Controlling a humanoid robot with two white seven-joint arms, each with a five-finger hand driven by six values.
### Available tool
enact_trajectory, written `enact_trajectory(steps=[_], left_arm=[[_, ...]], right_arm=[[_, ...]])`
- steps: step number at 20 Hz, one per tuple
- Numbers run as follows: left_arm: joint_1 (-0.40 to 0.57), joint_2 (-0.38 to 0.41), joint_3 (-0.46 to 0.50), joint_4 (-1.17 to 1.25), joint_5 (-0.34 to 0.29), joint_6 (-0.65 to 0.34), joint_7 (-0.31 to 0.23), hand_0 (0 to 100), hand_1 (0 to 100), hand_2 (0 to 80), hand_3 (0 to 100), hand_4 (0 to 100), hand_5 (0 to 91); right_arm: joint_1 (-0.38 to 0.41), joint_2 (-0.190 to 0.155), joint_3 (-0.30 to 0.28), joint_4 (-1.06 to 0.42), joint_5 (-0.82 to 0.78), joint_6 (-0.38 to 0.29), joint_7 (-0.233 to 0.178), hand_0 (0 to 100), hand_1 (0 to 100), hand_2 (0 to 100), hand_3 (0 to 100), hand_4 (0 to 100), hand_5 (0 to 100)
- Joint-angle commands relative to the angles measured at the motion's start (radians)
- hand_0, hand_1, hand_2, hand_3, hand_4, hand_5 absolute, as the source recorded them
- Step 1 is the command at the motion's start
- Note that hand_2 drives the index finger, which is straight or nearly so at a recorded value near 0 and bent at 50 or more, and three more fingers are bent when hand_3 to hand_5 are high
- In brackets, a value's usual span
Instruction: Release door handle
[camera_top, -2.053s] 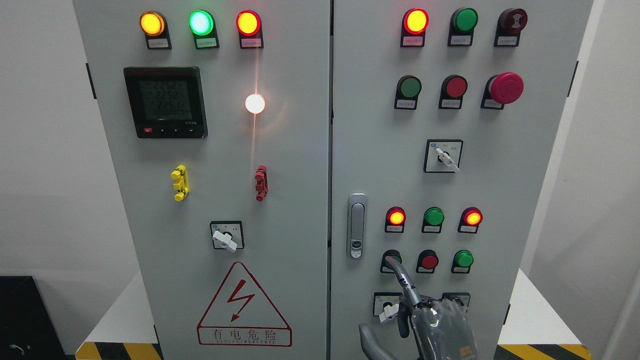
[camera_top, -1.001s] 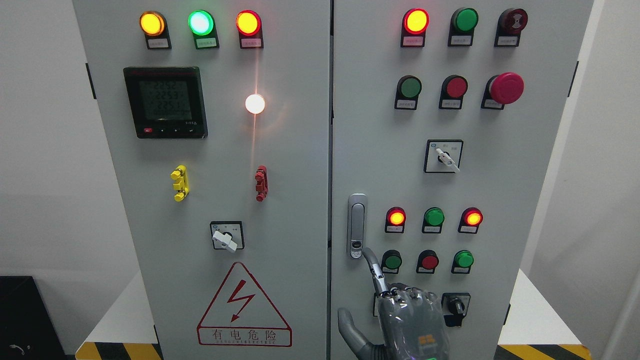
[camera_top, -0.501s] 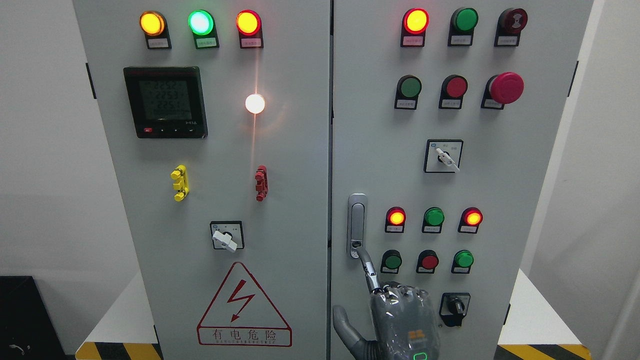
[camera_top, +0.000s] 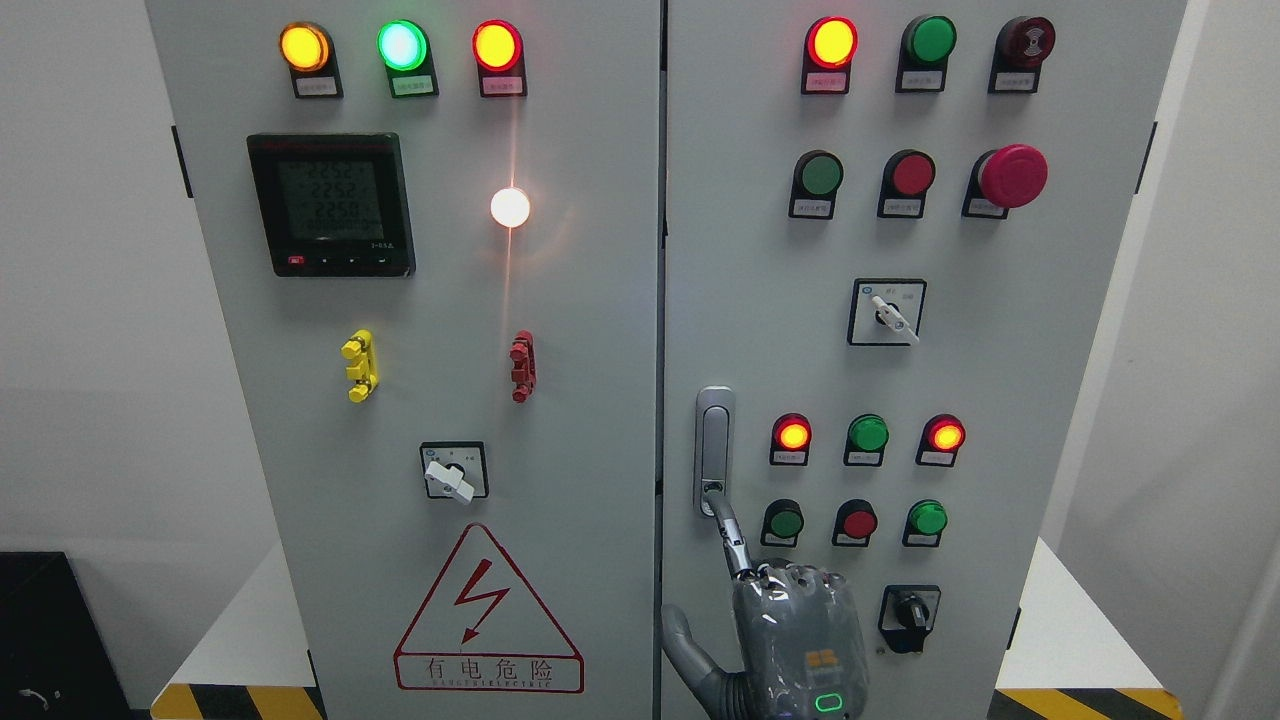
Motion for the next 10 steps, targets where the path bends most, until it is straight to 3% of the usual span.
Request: enact_trajectory(steps=[1,10], left_arm=[[0.009,0.0,0.0,0.0,0.0,-0.001,0.0,12,56,0.0,0,0,0.0],[0.009,0.0,0.0,0.0,-0.002,-0.001,0.0,12,56,0.0,0,0,0.0]], right_arm=[[-0.018,0.011,0.0,0.03,0.001,0.017,0.005,36,33,0,100,100,100],[-0.025,0.013,0.0,0.051,0.001,0.018,0.005,36,33,0,100,100,100]])
